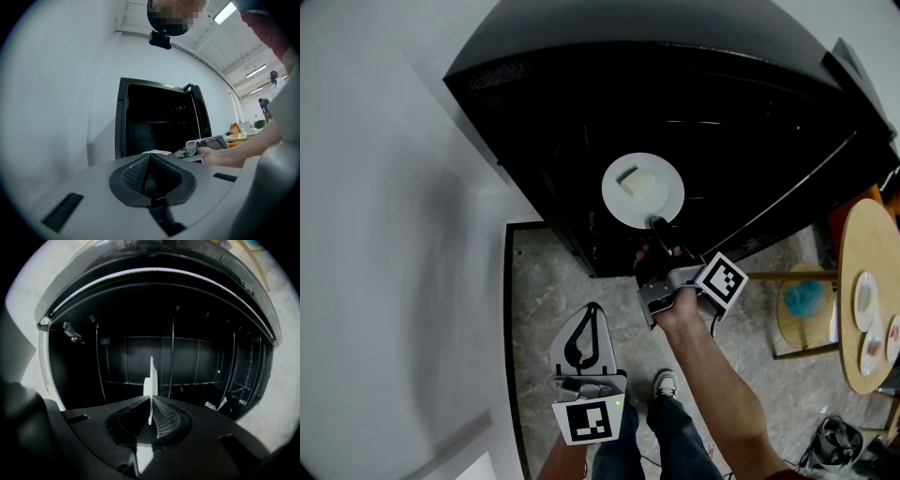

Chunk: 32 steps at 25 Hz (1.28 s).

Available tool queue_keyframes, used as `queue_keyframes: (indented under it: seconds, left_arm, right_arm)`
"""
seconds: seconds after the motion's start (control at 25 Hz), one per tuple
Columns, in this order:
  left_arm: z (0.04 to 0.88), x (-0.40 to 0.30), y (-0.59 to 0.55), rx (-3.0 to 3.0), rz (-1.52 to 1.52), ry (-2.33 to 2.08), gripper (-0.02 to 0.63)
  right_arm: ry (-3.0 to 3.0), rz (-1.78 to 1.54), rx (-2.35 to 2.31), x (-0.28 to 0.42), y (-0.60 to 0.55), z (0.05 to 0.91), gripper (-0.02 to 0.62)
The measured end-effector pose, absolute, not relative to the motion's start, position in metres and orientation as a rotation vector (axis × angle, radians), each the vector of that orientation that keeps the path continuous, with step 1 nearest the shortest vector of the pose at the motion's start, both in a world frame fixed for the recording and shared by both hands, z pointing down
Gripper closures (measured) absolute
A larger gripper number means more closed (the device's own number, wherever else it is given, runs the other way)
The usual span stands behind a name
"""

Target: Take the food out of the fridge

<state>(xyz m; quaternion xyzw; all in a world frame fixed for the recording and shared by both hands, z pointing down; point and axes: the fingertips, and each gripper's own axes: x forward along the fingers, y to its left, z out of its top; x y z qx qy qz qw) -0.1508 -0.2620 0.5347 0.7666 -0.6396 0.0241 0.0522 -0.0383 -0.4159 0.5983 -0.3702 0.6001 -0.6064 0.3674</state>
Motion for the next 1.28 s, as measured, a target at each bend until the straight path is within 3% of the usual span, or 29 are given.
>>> queue_keyframes:
  seconds: [1.28]
  left_arm:
    - [0.539,-0.147,-0.262,2.327,0.089,-1.944,0.592]
  right_arm:
    - [1.568,-1.611,-0.990,-0.022,-0.331,0.611,0.563]
